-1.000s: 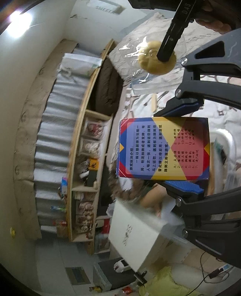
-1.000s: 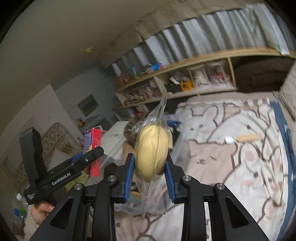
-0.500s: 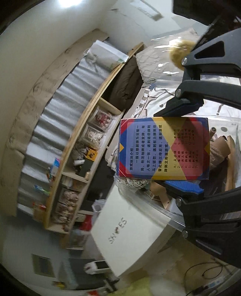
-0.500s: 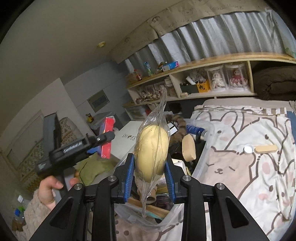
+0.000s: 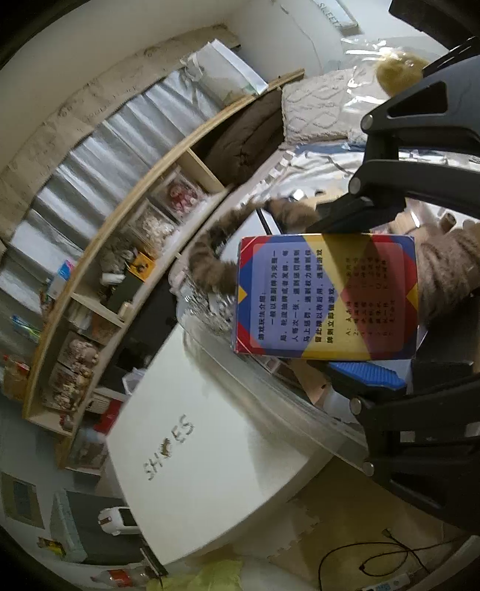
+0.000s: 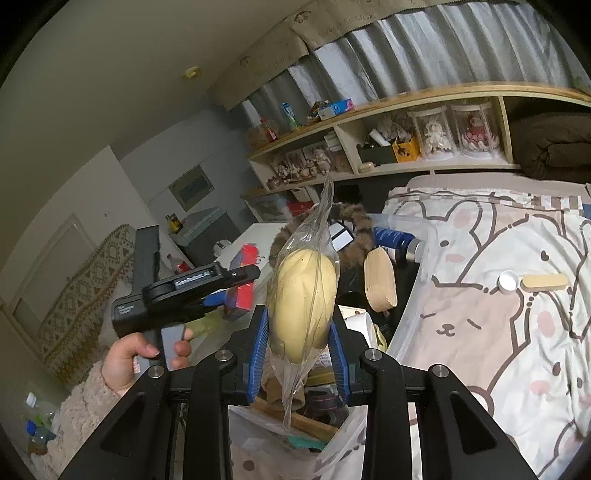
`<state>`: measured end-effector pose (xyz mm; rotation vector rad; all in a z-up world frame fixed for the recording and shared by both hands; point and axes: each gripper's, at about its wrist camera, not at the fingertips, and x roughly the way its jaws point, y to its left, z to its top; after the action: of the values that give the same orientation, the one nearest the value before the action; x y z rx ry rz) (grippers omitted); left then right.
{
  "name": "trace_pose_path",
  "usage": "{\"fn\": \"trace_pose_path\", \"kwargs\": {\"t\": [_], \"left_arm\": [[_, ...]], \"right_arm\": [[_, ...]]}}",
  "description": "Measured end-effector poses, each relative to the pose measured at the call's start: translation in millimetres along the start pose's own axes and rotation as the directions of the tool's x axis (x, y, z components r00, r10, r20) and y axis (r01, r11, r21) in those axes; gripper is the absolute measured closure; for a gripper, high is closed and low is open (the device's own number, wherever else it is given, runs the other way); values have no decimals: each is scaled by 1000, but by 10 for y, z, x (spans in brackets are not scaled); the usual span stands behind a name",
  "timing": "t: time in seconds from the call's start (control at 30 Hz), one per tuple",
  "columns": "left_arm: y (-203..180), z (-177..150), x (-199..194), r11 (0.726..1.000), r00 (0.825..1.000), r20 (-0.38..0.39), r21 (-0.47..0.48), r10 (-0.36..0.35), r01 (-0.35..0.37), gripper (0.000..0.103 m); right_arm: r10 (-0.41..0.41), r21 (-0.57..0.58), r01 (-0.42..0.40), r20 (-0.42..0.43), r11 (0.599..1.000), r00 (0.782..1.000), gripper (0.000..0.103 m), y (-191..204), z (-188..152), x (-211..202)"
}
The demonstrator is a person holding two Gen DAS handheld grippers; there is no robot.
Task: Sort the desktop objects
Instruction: 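Carry the card box and bagged bun toward the clear bin with both tools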
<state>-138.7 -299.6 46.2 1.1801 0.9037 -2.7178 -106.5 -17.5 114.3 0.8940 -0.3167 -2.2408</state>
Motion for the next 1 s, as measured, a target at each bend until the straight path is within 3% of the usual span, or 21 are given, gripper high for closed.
{"fn": "trace_pose_path", "kwargs": {"t": [0.07,0.33,0.53,0.7,0.83,0.9,1.0], "left_arm": [[25,-3,-43,999,998,34,10,43,-44,10],[96,-1,-210,991,995,71,104,75,-83,10],[77,-30,-161,994,1000,5,105,-17,16,12],[-61,-105,13,988,994,-89,135,-66,78,25],[-134,-180,147,972,996,-75,233,53,-34,30],[-110,-175,200,958,992,-53,273,112,-93,46],[26,-119,233,964,994,-67,259,86,-66,46]], "right_arm": [[-5,-4,5,-5,1000,1000,71,-3,-6,20],[-2,21,2,-9,1000,1000,71,-13,-38,80],[-4,17,5,-14,1000,1000,71,34,-63,87],[-8,23,8,-11,1000,1000,71,45,-80,71],[-9,25,9,-11,1000,1000,71,41,-87,59],[-10,28,10,-12,1000,1000,71,27,-92,52],[-11,34,12,-16,999,1000,71,-10,-102,46]]}}
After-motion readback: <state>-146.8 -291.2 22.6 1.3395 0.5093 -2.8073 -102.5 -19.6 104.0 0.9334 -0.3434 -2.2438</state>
